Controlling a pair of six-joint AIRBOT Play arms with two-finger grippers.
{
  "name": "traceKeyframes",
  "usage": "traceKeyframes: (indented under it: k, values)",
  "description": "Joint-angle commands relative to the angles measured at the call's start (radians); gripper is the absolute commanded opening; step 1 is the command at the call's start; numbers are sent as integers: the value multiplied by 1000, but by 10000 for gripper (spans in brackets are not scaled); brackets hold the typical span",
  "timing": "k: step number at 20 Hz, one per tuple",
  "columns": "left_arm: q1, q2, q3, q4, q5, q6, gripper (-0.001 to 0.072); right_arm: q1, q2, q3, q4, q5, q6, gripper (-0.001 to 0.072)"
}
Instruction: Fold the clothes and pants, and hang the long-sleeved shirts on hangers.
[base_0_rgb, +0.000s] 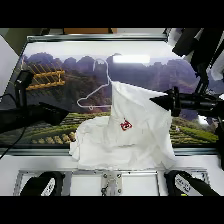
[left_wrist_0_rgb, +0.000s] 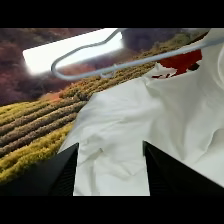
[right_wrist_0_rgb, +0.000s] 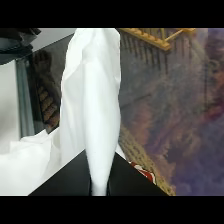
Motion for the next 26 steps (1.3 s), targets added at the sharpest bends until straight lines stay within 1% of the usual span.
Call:
traceKeyframes:
  k: [1,2,3,5,6,8,12,14,16,17,19,23,26]
  values:
    - [-230,-60,0,192,111,-362,412,0,60,1,8,-66,14,17]
    - [-304,-101,0,213,148,-445,412,0,70,1,8,-65,14,17]
    - [-366,-141,0,216,188,-490,412,0,79,1,7,-65,14,17]
    - [-468,-225,12,216,267,-566,407,0,89,1,7,-64,14,17]
    - [-502,-269,39,222,277,-590,363,0,91,1,7,-64,14,17]
    - [-539,-347,121,242,254,-636,363,0,92,1,7,-64,14,17]
    - [-589,-457,266,241,185,-669,363,0,92,1,6,-64,13,17]
    - [-612,-480,300,241,183,-679,363,0,92,0,3,-64,13,17]
    - [-629,-499,322,283,183,-704,363,0,92,0,3,-64,13,18]
    - [-638,-511,332,314,161,-721,362,0,92,0,3,-64,14,18]
    - [-644,-536,349,314,123,-731,362,0,92,0,3,-64,13,18]
    - [-686,-543,354,367,73,-743,362,0,92,0,3,-64,13,18]
    - [-686,-517,352,394,72,-758,363,0,91,0,-2,-64,13,18]
